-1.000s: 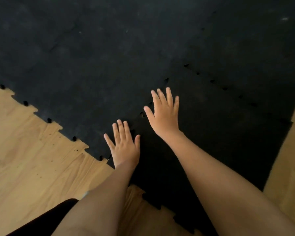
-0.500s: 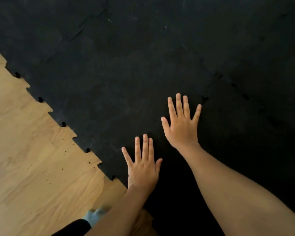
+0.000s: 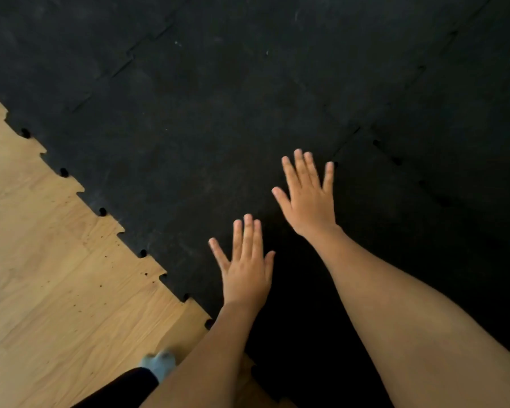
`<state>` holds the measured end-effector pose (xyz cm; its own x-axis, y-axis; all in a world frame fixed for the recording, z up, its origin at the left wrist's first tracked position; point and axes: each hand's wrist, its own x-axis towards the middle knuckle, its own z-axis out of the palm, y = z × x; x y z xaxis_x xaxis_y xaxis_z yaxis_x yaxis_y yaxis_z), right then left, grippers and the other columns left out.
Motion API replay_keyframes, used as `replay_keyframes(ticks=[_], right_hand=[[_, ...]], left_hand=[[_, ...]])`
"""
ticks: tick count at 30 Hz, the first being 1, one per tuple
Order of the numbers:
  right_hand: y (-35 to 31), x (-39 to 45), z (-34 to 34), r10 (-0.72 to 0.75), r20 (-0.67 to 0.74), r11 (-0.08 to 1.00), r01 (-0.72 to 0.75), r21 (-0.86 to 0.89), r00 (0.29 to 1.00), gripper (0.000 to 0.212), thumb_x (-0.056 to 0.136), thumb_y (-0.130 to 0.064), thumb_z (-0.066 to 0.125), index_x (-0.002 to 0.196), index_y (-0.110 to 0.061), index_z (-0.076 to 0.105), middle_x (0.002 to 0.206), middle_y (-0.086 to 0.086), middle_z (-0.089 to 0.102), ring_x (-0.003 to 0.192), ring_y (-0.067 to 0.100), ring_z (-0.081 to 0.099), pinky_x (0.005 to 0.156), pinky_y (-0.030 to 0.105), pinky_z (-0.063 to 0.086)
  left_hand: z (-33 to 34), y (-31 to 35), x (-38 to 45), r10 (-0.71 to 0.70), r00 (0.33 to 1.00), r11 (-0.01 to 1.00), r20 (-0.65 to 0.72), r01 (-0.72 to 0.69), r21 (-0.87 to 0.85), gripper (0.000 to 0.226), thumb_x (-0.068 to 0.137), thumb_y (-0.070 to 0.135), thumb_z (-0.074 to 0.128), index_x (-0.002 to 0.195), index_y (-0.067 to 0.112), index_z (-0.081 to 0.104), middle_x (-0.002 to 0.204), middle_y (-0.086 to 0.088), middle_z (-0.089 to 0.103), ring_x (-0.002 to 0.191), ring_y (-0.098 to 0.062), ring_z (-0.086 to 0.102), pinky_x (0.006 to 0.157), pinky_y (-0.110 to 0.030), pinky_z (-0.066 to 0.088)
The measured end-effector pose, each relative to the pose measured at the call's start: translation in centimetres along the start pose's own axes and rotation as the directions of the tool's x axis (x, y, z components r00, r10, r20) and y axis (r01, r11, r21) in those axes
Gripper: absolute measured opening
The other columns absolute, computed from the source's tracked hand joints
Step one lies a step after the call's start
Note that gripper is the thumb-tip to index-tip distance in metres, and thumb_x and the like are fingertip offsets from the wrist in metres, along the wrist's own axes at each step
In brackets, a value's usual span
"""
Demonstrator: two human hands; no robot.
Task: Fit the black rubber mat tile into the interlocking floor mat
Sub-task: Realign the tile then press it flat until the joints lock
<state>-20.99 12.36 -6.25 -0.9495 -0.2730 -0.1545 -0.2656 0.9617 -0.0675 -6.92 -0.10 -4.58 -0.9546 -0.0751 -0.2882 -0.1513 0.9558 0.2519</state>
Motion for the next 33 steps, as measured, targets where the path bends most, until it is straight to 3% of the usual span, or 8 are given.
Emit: replay_keyframes(ticks=[4,9,15,18,20,24,30,33], right_hand=[[3.7,4.0,-1.1,0.228,-0.023,0.973,-0.228,-0.028,0.973,0.068,0.098,-0.054,0.012,0.155,-0.018,0.006,0.164,0.008,0.003,0.149,0.024,-0.009,0.113,0.062,-0.009],[5.2,5.4,0.4,0.178,-0.048,0.98,-0.182,-0.079,0.983,0.064,0.097,-0.047,0.013,0.155,-0.019,0.008,0.163,0.009,0.009,0.149,0.028,-0.001,0.113,0.066,-0.002],[5.6,5.6,-0.3,0.16,0.044,0.987,-0.159,-0.025,0.986,0.068,0.097,-0.052,0.017,0.155,-0.022,-0.001,0.164,0.008,-0.002,0.149,0.025,-0.005,0.114,0.061,-0.007],[7.8,6.4,-1.7,0.131,-0.024,0.99,-0.129,0.052,0.991,0.065,0.097,-0.051,0.028,0.154,-0.021,0.02,0.163,0.007,0.012,0.149,0.021,0.009,0.114,0.056,0.007],[9.8,7.9,-2.5,0.214,-0.101,0.976,-0.21,0.051,0.972,0.063,0.097,-0.049,0.028,0.152,-0.018,0.028,0.162,0.007,0.019,0.149,0.022,0.011,0.114,0.057,0.009],[11.2,10.6,-2.4,0.412,-0.065,0.911,-0.413,0.002,0.909,0.07,0.096,-0.056,0.015,0.155,-0.019,0.016,0.163,0.007,0.011,0.149,0.025,-0.002,0.113,0.065,0.001],[11.7,11.0,-1.3,0.358,-0.011,0.934,-0.358,-0.004,0.934,0.074,0.093,-0.061,0.01,0.155,-0.021,0.005,0.164,0.008,0.007,0.149,0.029,0.0,0.113,0.066,0.003],[12.0,11.3,-1.4,0.375,0.06,0.927,-0.376,0.0,0.925,0.073,0.093,-0.06,0.009,0.154,-0.023,-0.004,0.164,0.005,-0.004,0.149,0.026,-0.01,0.112,0.063,-0.007]], left_hand=[[-1.4,4.5,6.7,0.141,0.982,0.99,-0.122,-0.142,0.002,0.065,0.097,0.045,0.02,0.149,0.017,-0.008,0.159,-0.001,-0.006,0.147,-0.016,-0.014,0.113,-0.051,-0.022],[0.5,5.7,11.9,0.204,0.979,0.966,-0.024,-0.197,0.165,0.065,0.098,0.047,0.009,0.151,0.014,-0.007,0.16,-0.004,-0.009,0.146,-0.02,-0.018,0.113,-0.056,-0.017],[0.4,5.7,12.0,0.21,0.977,0.961,0.036,-0.213,0.176,0.064,0.097,0.048,0.008,0.15,0.016,-0.009,0.16,-0.002,-0.01,0.146,-0.021,-0.018,0.113,-0.061,-0.012],[0.1,5.8,11.8,0.258,0.965,0.951,0.049,-0.263,0.165,0.062,0.098,0.046,0.012,0.15,0.018,-0.007,0.159,-0.002,-0.009,0.146,-0.02,-0.017,0.113,-0.063,-0.011],[0.1,5.8,11.7,0.329,0.943,0.93,0.055,-0.333,0.158,0.061,0.099,0.043,0.016,0.151,0.018,-0.004,0.16,-0.002,-0.005,0.147,-0.02,-0.012,0.113,-0.063,-0.009],[0.1,5.6,11.9,0.38,0.92,0.907,0.094,-0.391,0.159,0.059,0.1,0.045,0.013,0.151,0.022,-0.004,0.161,0.002,-0.002,0.148,-0.019,-0.01,0.113,-0.059,-0.014],[0.4,5.6,12.0,0.38,0.921,0.907,0.092,-0.39,0.159,0.059,0.099,0.045,0.015,0.152,0.023,0.003,0.161,0.001,0.005,0.148,-0.021,-0.003,0.114,-0.06,-0.009],[0.3,5.8,12.0,0.367,0.924,0.91,0.107,-0.381,0.166,0.059,0.099,0.044,0.017,0.152,0.022,0.004,0.161,0.001,0.006,0.149,-0.021,-0.002,0.115,-0.061,-0.005]])
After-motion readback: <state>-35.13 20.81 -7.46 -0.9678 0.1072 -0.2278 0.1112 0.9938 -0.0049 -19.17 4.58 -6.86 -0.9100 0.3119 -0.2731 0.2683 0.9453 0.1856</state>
